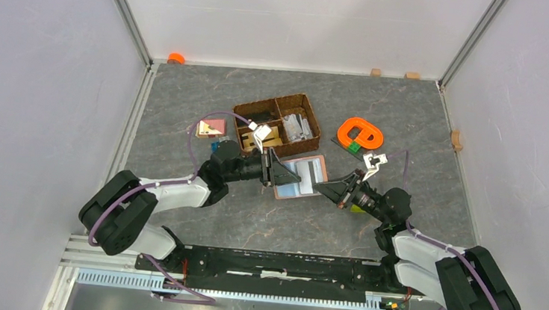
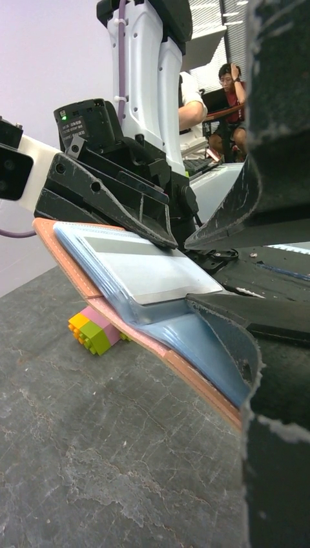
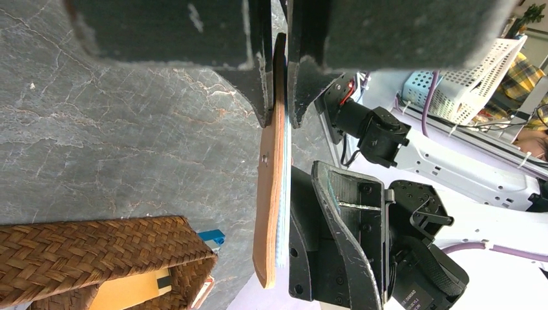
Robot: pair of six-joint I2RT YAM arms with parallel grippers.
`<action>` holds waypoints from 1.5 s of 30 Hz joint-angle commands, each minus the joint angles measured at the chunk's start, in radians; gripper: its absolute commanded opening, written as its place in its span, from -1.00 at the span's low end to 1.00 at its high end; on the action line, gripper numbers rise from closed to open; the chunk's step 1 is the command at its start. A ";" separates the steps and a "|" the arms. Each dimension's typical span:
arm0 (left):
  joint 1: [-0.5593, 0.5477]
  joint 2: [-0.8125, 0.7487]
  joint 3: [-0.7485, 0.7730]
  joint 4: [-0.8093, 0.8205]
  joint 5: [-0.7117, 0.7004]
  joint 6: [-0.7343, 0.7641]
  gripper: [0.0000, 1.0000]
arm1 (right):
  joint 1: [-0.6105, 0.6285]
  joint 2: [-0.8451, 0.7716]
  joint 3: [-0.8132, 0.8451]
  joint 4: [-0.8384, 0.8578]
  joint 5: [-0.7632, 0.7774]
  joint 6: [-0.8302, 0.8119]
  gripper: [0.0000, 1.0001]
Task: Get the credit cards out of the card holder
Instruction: Remove the credit card from the card holder.
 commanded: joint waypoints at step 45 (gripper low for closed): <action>-0.001 -0.083 -0.008 0.025 -0.002 0.036 -0.95 | 0.065 0.094 0.100 -0.009 -0.038 -0.083 -0.80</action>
